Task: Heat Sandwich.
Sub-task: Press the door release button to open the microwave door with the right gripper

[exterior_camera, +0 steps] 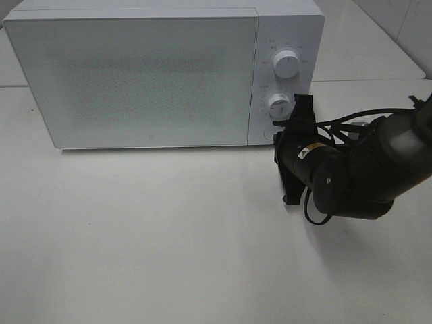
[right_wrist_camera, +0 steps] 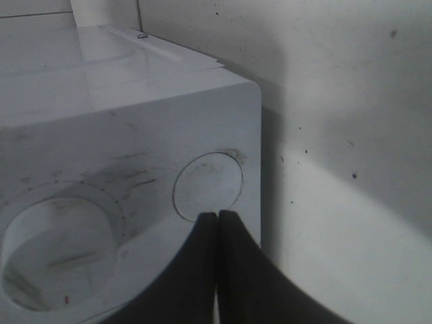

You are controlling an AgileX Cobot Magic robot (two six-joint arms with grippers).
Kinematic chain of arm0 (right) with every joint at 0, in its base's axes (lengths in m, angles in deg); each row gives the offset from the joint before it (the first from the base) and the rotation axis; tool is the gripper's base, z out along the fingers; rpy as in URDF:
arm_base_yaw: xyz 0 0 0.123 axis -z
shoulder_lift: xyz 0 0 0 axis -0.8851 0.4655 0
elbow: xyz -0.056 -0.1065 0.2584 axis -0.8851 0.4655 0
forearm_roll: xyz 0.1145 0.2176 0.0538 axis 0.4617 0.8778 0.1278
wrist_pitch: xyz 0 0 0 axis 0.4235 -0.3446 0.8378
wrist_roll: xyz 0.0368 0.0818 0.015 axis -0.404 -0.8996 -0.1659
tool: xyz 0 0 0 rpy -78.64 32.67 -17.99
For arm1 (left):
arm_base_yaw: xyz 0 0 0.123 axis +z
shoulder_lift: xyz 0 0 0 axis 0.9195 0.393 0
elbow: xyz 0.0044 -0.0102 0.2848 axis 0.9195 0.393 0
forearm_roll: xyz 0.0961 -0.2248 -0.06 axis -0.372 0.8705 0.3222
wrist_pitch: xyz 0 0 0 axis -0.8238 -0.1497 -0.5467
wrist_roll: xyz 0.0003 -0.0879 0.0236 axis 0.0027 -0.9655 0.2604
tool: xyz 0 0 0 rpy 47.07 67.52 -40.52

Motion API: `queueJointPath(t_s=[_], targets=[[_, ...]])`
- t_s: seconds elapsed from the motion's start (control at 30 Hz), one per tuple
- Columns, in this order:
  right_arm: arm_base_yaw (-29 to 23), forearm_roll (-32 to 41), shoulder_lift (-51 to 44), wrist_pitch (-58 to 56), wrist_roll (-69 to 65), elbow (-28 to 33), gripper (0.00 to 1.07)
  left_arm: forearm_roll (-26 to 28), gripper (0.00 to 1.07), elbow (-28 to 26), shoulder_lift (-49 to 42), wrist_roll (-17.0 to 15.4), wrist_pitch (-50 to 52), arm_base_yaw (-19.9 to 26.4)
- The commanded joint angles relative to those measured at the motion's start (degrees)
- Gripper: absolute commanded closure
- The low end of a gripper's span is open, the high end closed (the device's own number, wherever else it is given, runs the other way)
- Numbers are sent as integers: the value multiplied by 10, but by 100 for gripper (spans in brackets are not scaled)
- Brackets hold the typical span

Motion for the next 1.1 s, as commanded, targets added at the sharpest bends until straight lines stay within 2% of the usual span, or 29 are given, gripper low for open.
queueJointPath(t_s=[0.03, 0.5, 0.77, 1.1], targets=[[3, -8, 11, -3, 7, -18, 107, 1, 7, 1, -13, -1, 5, 2], [37, -17, 25, -41, 30, -61, 107, 1, 7, 1, -13, -1, 5, 2], [37, -28, 28, -53, 30, -75, 107, 1, 7, 1, -13, -1, 5, 2], [37, -19, 58, 19, 34, -102, 107, 1, 7, 1, -13, -1, 5, 2]])
